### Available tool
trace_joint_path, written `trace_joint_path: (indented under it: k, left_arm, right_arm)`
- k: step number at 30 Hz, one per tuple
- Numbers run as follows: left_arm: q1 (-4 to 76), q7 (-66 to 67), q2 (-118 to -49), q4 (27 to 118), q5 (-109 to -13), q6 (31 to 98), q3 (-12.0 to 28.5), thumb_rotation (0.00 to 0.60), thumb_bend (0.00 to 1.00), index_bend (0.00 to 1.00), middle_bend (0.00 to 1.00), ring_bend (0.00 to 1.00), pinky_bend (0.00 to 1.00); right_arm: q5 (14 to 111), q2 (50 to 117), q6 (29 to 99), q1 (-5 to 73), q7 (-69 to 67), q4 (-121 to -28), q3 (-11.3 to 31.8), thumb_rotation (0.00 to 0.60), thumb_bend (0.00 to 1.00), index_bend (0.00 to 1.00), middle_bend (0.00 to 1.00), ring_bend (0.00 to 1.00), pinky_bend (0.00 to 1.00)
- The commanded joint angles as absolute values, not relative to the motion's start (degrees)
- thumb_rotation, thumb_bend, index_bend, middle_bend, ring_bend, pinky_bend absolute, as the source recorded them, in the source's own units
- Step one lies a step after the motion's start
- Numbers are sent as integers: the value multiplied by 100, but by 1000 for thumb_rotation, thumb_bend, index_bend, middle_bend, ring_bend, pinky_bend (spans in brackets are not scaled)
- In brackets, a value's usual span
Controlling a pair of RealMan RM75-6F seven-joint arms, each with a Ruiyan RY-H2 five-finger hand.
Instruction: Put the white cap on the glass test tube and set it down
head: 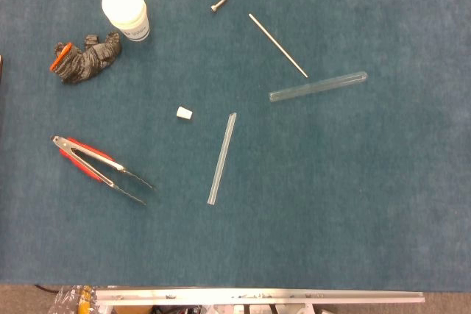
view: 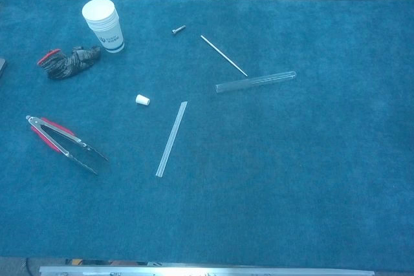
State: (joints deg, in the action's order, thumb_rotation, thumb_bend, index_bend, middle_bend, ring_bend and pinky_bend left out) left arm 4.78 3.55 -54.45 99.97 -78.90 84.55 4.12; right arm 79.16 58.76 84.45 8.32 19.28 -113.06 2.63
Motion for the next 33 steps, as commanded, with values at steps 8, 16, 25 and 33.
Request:
trace_joint_path:
  k: [8, 16, 25, 33]
  left_arm:
    - [477, 232, -5441, 10040, -8100, 8455, 360, 600, 319, 211, 0, 0, 17]
    - [685, 387, -5464, 10119, -8282, 8125, 300, 600, 319, 258, 7, 0, 17]
    - [1252, 201, -5703, 10079, -8540, 7314, 280, 600, 319, 300, 48, 0, 17]
    - [1757, 83, -6095, 9840, -8698, 6620, 231, 241, 280, 313, 37, 0, 17]
  right_arm:
    - [8060, 5875, 8393, 780, 1768, -11290, 240, 600, 299, 258, 202, 42, 221]
    - [8141, 5771, 8335, 807, 1716, -11392, 302, 600, 299, 258, 202, 42, 221]
    - [7971, 5797, 8139, 938, 1643, -11263, 455, 600, 299, 259, 202, 41, 220]
    - [7953, 5892, 8039, 1013, 1572, -11147, 514, 600, 299, 264, 202, 42, 221]
